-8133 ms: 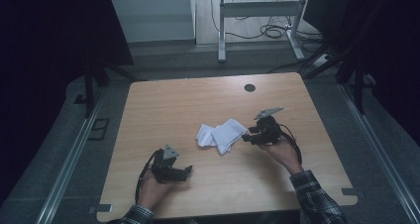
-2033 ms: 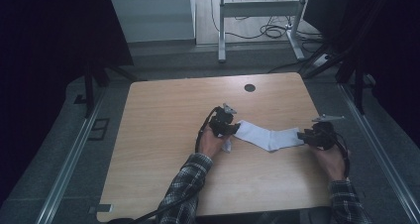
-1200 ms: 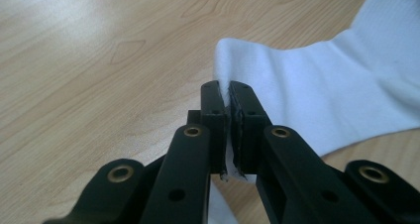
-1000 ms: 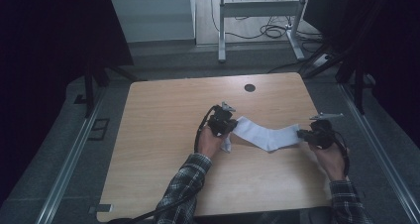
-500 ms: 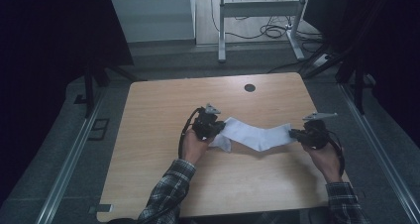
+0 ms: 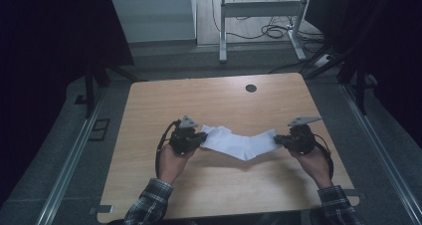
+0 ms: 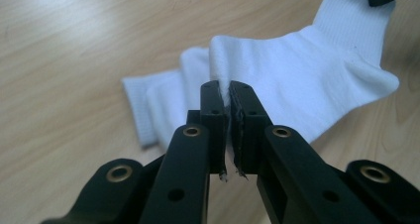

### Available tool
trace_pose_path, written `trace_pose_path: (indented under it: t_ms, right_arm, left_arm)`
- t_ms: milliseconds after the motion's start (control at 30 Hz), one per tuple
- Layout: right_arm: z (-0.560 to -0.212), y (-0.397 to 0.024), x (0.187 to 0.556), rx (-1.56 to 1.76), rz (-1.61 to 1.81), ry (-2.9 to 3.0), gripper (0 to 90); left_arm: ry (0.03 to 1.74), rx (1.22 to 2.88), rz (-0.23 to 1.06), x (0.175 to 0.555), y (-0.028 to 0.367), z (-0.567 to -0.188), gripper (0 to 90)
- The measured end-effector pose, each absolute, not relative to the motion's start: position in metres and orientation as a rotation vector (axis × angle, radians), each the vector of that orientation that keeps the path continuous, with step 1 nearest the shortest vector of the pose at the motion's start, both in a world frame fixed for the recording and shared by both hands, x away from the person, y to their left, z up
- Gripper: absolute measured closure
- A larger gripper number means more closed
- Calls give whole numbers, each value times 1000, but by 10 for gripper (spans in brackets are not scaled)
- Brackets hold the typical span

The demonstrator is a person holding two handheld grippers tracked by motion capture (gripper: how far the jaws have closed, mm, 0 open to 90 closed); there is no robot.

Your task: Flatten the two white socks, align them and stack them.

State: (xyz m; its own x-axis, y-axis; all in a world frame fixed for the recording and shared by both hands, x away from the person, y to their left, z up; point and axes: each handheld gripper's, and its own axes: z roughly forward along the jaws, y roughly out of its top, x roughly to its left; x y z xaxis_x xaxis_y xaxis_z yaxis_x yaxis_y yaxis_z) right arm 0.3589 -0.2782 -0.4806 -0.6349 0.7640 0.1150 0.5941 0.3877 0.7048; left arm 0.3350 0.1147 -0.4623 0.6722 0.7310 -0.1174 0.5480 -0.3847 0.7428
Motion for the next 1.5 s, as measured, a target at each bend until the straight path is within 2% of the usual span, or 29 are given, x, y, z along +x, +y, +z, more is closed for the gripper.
trace_pose_path:
  t_ms: [400, 900, 967, 1067, 1133, 1500]
  right_arm:
    - [-488, -233, 344, 1081, 1060, 2553, 836]
    - [-514, -217, 344, 1038, 926, 2664, 806]
    - [-514, -218, 344, 1039, 928, 2665, 791]
    - [-509, -221, 344, 1028, 956, 2634, 759]
    - [-508, -222, 344, 1029, 960, 2626, 752]
    - [-507, -251, 356, 1109, 953, 2509, 635]
  left_arm:
    - [1058, 2084, 305, 290, 153, -484, 848]
    - [1141, 2186, 318, 284, 153, -530, 829]
    - [1145, 2173, 323, 284, 154, -529, 807]
    - [1144, 2141, 333, 286, 155, -523, 694]
    - [1146, 2116, 341, 289, 157, -517, 676]
    - [1120, 2048, 292, 331, 146, -492, 683]
